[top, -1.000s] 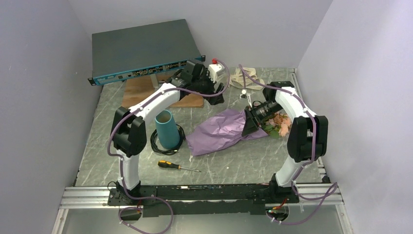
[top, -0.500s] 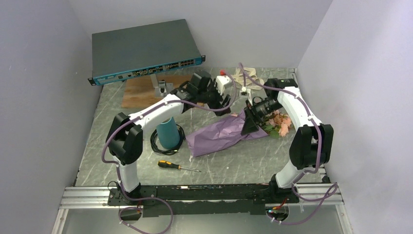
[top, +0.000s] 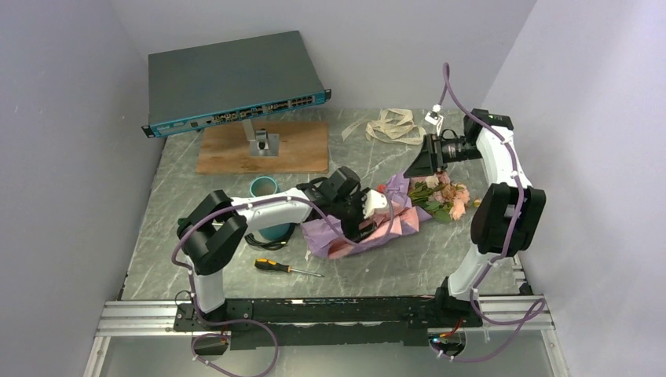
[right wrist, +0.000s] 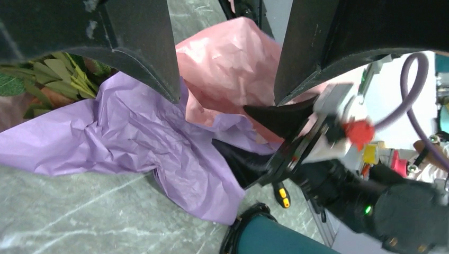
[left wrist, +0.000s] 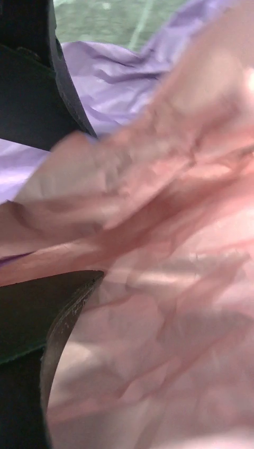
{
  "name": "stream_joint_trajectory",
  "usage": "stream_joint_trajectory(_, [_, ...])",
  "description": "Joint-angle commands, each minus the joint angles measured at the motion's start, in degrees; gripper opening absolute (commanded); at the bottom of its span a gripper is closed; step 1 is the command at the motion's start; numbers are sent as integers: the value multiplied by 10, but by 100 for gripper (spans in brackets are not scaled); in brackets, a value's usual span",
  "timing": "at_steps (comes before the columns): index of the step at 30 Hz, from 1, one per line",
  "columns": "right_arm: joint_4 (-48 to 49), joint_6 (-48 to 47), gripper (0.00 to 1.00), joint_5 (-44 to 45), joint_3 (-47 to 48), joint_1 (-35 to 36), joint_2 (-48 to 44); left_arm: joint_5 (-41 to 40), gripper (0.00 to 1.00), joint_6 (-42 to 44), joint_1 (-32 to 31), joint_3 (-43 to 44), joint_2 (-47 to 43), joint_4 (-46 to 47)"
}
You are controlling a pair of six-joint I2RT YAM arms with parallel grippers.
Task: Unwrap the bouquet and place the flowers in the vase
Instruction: Unfold the wrapping paper at the center of the board.
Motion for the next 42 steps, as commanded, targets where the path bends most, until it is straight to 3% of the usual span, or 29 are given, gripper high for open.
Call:
stream_joint_trajectory(1, [49, 44, 66, 36, -10, 26, -12, 8, 83, 184, -41, -12, -22, -22])
stream_joint_trajectory(6, [88, 35, 62, 139, -85, 73, -24, -48, 85, 244, -43, -4, 13, -57])
stream_joint_trajectory(11, [142, 28, 58, 252, -130, 110, -14, -52, 87, 284, -43, -18, 22, -70])
stream_joint_trajectory(21, [204, 50, 53, 324, -167, 115, 36, -95, 88, 318, -23, -35, 47, -65])
stream_joint_trajectory(32, [269, 84, 52, 396, -105, 105, 116, -145, 87, 321, 17, 26, 105, -38])
stream_joint_trajectory(37, [251, 94, 52, 393, -48, 63, 149, -208, 89, 351, 26, 15, 117, 63])
stream_joint_trajectory(42, [232, 86, 54, 378, -31, 54, 148, -172, 93, 362, 35, 45, 118, 36])
